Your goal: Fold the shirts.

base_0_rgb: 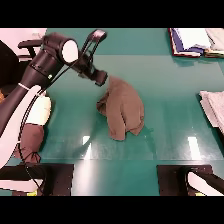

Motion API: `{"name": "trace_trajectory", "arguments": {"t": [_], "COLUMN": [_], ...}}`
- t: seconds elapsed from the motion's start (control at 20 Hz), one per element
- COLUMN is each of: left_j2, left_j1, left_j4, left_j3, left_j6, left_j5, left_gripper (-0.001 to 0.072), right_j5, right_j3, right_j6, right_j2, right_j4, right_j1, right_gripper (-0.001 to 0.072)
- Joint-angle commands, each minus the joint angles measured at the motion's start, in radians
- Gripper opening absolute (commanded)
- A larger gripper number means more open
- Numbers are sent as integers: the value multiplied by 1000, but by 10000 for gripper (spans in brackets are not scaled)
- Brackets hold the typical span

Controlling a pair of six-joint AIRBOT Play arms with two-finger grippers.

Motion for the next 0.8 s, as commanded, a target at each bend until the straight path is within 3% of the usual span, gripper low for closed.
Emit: {"name": "trace_trajectory", "arguments": {"t": [0.0, 0.25, 0.45, 0.5, 0.55, 0.6, 0.7, 0.75], "left_j2": [-3, -19, -60, -62, -62, -61, -60, -60], "left_j1": [82, 79, 79, 79, 82, 82, 82, 82], "left_j4": [-119, -192, -267, -268, -267, -255, -246, -246], "left_j3": [-213, -472, -481, -481, -477, -467, -432, -414], "left_j6": [-11, -11, 20, 24, 26, 37, 39, 42], "left_j5": [74, 304, 352, 361, 363, 363, 358, 358], "left_gripper": [603, 602, 600, 519, 230, 39, 42, 42], "right_j5": [-9, -50, -49, -48, -48, -49, -51, -55], "right_j3": [-71, -207, -338, -383, -431, -484, -607, -675], "right_j6": [0, 0, 0, 0, 0, 0, 1, 0], "right_j2": [-2, -2, -1, -1, -2, -1, -2, -2], "right_j4": [2, 1, 1, 1, 2, 2, 4, 6], "right_j1": [21, 58, 58, 58, 58, 60, 61, 64], "right_gripper": [16, 16, 16, 17, 16, 16, 19, 103]}}
